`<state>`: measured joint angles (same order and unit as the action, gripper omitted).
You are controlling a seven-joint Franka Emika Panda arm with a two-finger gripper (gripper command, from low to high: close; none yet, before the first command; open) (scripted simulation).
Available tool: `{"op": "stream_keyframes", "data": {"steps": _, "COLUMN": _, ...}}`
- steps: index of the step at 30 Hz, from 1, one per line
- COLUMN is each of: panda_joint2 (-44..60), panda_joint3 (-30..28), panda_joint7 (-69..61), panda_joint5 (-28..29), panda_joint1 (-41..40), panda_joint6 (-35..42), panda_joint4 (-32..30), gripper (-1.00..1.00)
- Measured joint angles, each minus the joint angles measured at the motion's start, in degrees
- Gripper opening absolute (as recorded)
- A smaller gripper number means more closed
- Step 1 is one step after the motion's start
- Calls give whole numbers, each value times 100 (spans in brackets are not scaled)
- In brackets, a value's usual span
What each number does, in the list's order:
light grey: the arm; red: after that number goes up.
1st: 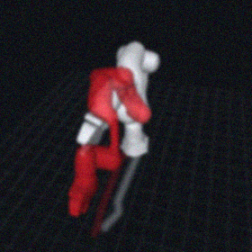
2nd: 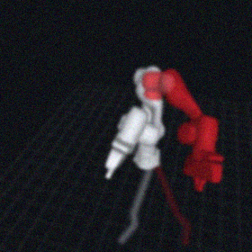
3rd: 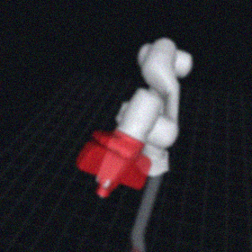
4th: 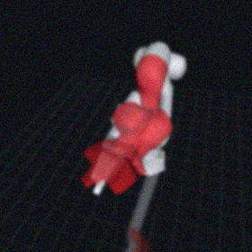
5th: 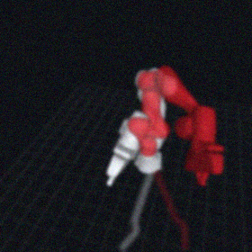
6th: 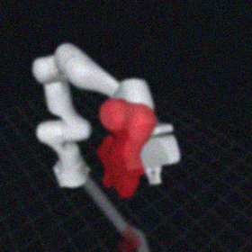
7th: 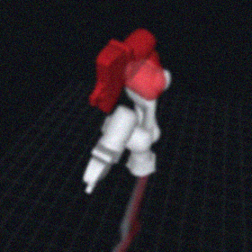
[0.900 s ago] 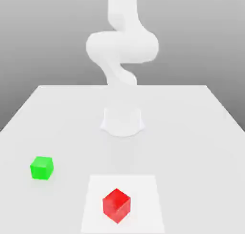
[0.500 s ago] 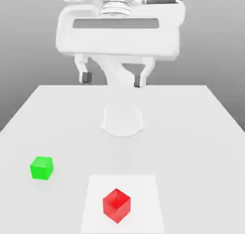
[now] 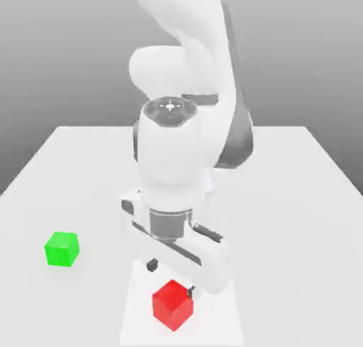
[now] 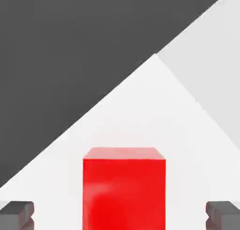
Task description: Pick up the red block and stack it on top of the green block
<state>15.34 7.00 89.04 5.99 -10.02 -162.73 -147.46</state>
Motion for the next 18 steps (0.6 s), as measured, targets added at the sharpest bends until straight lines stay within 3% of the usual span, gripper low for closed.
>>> {"op": "stream_keyframes", "data": {"steps": 1, "panda_joint2": 209, "panda_joint3": -77, "panda_joint7": 59, "panda_joint5": 80, "panda_joint1": 61, "panda_joint6": -170, "panda_joint4": 30, "gripper": 0}}
{"op": "stream_keyframes", "data": {"steps": 2, "panda_joint2": 339, "panda_joint3": -131, "panda_joint7": 92, "panda_joint5": 122, "panda_joint1": 106, "panda_joint6": -281, "panda_joint4": 48, "gripper": -100}}
{"op": "stream_keyframes", "data": {"steps": 9, "panda_joint2": 332, "panda_joint3": -126, "panda_joint7": 98, "panda_joint5": 125, "panda_joint1": 101, "panda_joint6": -287, "panda_joint4": 46, "gripper": -100}}
{"op": "stream_keyframes", "data": {"steps": 14, "panda_joint2": -574, "panda_joint3": 102, "panda_joint7": -181, "panda_joint5": -249, "panda_joint1": -48, "panda_joint6": 471, "panda_joint4": -96, "gripper": -100}}
{"op": "stream_keyframes", "data": {"steps": 18, "panda_joint2": -1216, "panda_joint3": -489, "panda_joint7": -28, "panda_joint5": -301, "panda_joint1": -919, "panda_joint6": 743, "panda_joint4": -488, "gripper": -100}}
